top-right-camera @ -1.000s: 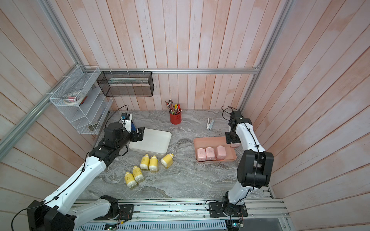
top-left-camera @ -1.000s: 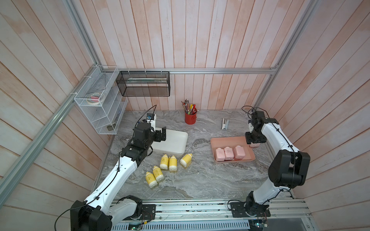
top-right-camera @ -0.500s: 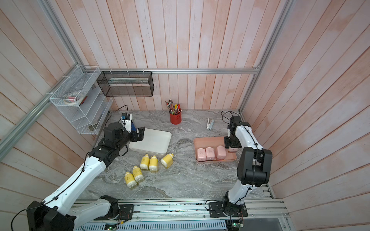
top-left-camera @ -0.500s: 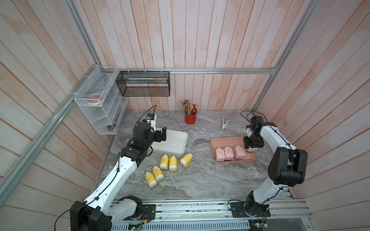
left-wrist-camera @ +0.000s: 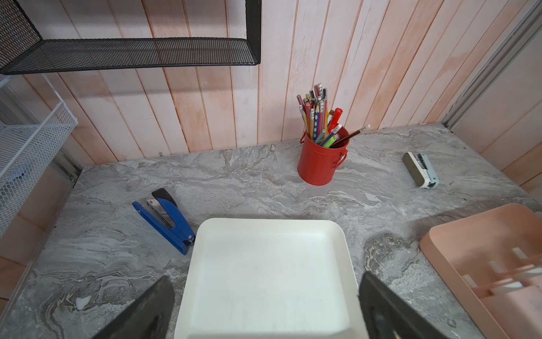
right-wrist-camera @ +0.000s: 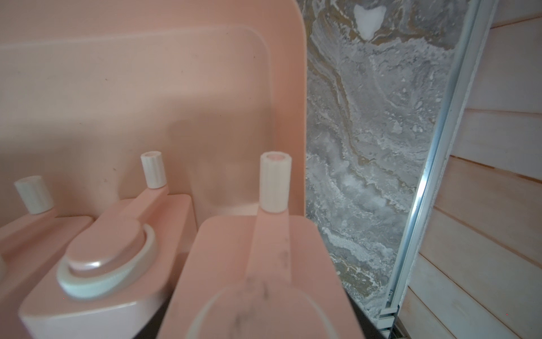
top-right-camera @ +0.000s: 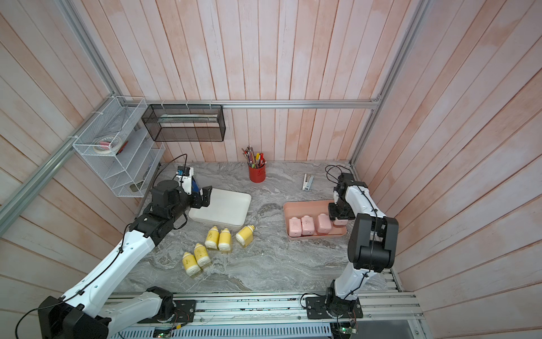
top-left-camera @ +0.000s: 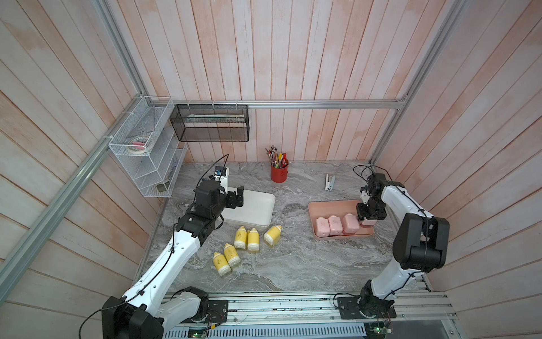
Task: Place the pencil sharpeners by color into the storage box
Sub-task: Place the pencil sharpener in the storage box.
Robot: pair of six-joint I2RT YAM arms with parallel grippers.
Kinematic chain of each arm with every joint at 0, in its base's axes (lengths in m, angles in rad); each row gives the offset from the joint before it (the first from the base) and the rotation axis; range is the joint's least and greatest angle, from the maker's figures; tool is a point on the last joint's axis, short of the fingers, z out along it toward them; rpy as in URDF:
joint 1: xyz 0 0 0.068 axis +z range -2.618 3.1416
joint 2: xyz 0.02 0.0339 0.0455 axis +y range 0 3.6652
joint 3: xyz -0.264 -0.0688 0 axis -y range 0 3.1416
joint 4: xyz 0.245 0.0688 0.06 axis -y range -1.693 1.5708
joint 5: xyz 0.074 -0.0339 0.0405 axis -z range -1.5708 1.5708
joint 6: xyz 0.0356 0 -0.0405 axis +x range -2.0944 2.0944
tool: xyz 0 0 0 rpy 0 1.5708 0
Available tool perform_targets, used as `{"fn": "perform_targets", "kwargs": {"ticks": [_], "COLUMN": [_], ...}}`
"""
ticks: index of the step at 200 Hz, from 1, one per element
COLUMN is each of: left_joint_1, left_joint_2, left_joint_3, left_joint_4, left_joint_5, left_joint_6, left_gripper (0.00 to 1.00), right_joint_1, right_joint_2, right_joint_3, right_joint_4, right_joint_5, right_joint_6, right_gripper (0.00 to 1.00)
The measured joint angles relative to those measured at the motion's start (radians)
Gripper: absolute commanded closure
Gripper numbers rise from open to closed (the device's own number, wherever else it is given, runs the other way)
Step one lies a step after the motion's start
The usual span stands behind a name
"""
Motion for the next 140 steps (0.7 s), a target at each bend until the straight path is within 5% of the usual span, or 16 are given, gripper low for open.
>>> {"fn": "perform_targets", "kwargs": {"ticks": [140], "left_joint_1": [0.0], "left_joint_2": [0.0], "left_joint_3": [0.0], "left_joint_4": [0.0], "left_joint_5": [0.0], "left_joint_6": [0.0], "left_gripper": [0.0], "right_joint_1": [-0.005], "right_joint_2": [0.031], "right_joint_3": [-0.022], "right_joint_4": [0.018], "right_joint_5": [-0.003], "right_joint_6": [0.0], "right_gripper": [0.47]}}
